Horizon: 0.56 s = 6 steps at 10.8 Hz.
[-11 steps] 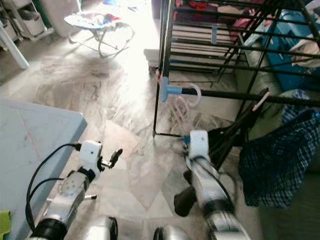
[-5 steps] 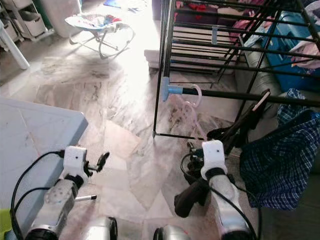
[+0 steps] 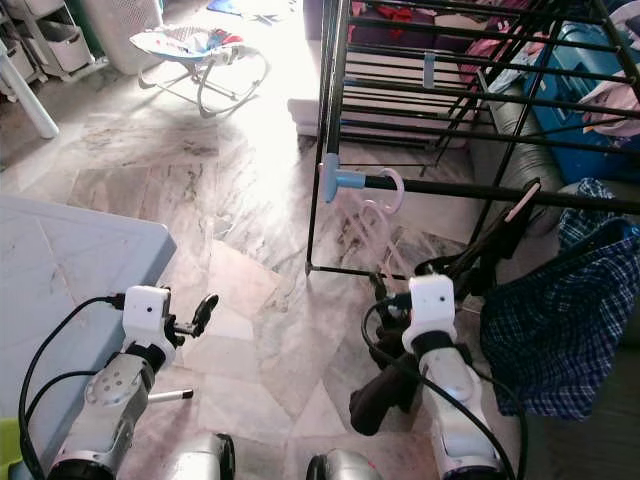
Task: Hang hanger
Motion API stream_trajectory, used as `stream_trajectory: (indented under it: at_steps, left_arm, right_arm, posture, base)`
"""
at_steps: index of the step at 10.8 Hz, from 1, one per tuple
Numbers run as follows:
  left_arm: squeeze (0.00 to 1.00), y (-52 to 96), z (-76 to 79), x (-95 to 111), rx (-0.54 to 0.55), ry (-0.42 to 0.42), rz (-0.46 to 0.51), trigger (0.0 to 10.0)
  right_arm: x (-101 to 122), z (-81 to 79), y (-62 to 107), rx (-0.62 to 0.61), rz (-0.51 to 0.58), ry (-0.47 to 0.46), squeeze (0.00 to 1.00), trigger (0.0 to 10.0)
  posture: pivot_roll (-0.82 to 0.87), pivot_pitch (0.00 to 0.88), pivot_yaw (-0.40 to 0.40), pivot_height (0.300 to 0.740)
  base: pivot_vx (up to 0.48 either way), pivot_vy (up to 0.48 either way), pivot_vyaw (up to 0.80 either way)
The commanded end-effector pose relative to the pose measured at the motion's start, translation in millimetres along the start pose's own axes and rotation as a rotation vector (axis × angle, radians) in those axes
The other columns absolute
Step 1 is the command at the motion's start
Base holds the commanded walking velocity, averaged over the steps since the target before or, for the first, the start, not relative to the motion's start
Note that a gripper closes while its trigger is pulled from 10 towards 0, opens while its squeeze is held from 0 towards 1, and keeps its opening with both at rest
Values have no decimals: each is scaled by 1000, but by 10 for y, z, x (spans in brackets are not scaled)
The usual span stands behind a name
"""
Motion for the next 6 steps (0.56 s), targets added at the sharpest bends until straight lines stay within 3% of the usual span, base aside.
stream_trajectory:
  at_steps: [1, 3, 6]
  left_arm:
    - [0, 12, -26, 28, 0, -8, 6, 10000]
    - [0, 14, -29, 35, -21, -14, 4, 10000]
    - [0, -2, -65, 170, -20, -27, 45, 10000]
  right_arm:
    - [97, -26, 9, 35, 32, -15, 1000, 10000]
    - [134, -144, 107, 180, 16, -31, 1000, 10000]
    - [181, 44, 207, 124, 6, -14, 1000, 10000]
  posture:
    - [54, 89, -39, 740]
    - [54, 90, -34, 740]
    - [48, 111, -30, 740]
  base:
    - [0, 0, 0]
    - [0, 0, 0]
    - [0, 0, 0]
Point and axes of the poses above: a point about 5 cm out from each wrist's last joint towards the gripper, its own y axis pointing back from the gripper into the wrist, its own x axis along the axis of the wrist's last joint, z = x × y, the point moved 2 cm from there along -y, pointing out of the wrist towards the gripper, and after that the axes turned 13 degrees about -y, right-handed, at the moved point
